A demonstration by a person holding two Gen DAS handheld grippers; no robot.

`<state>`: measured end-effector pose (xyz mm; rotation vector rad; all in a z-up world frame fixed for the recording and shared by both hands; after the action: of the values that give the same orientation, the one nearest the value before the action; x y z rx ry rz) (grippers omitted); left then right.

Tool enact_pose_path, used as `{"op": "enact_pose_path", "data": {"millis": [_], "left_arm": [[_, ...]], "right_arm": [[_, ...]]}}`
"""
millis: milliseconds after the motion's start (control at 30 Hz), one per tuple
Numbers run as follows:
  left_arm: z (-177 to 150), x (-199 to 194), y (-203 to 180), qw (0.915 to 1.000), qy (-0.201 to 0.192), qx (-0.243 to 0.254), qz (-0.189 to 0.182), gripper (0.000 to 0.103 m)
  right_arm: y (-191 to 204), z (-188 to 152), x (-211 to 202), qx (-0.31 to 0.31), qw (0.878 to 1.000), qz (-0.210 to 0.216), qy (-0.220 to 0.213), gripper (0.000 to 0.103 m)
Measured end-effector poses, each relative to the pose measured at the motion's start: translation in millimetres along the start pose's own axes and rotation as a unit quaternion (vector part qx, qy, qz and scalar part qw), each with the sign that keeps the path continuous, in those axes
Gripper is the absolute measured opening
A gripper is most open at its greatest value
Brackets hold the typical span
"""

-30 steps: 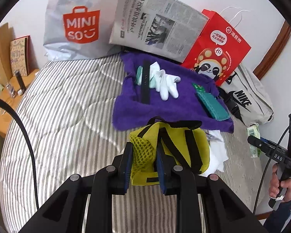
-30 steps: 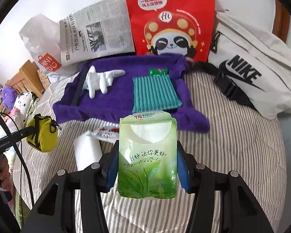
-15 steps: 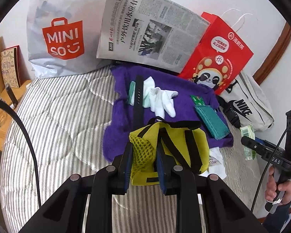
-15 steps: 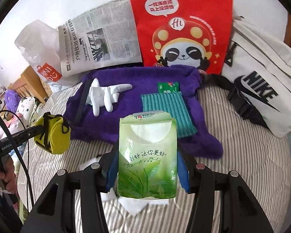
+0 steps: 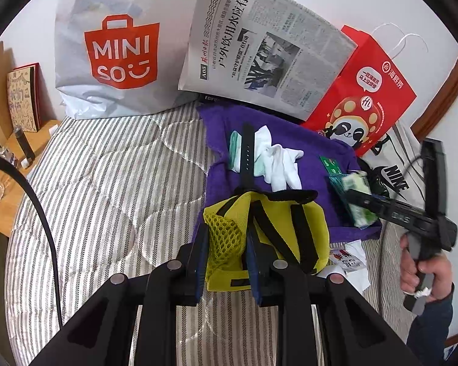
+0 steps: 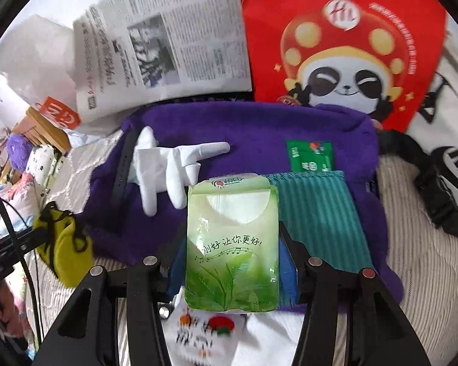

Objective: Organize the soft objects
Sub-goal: 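Carry the green tissue packet onto the purple towel with the right tool and open it, then lay the yellow mesh bag on the towel with the left tool and open it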

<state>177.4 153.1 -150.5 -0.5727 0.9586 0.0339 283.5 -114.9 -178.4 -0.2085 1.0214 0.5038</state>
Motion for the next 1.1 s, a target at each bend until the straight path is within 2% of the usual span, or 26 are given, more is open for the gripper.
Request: {"op": "enact_pose_path", "data": {"millis": [233,467,600,667,700,833,1100], "left_arm": [[7,11,2,0.9999,0.008,-0.004,-0.007,0.022],[13,21,2,0.9998,0.011,-0.002,-0.014,0.022],[15,25,3,0.9998,0.012,-0.003,-0.013,0.022],[15,27,3,0.9998,0.013,-0.003,-0.014,0.022],[14,27,3,0.9998,0.013,-0.003,-0.013,0.022],[14,27,5,0.9999,0.014,0.000,-0.006,0.022],[18,22,-6,0.9999,0.009,0.002,-0.009,0.022]], "right_arm": [[8,13,40,-0.017,0.999,-0.004,0.038,0.052],[16,7,64,-0.041,0.997,-0.011,0.063,0.052],[17,5,68,-0.042,0.997,-0.001,0.068,0.060],[19,3,69,-0.048,0.997,-0.001,0.065,0.071],[19,3,69,-0.050,0.997,0.000,0.066,0.073],[17,0,67,-0.040,0.997,-0.002,0.071,0.075],[13,10,42,-0.030,0.998,0.001,0.047,0.076]]}}
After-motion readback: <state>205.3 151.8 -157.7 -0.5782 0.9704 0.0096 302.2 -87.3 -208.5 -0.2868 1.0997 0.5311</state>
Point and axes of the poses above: each gripper's, at about its wrist camera, not at the fingertips, and x roughly the way its jaws point, y to its left, z to its top, the point moved 3 cm from there along x, roughly the way its jaws point, and after that the axes turned 14 degrees about -x, right-handed, at the moved point
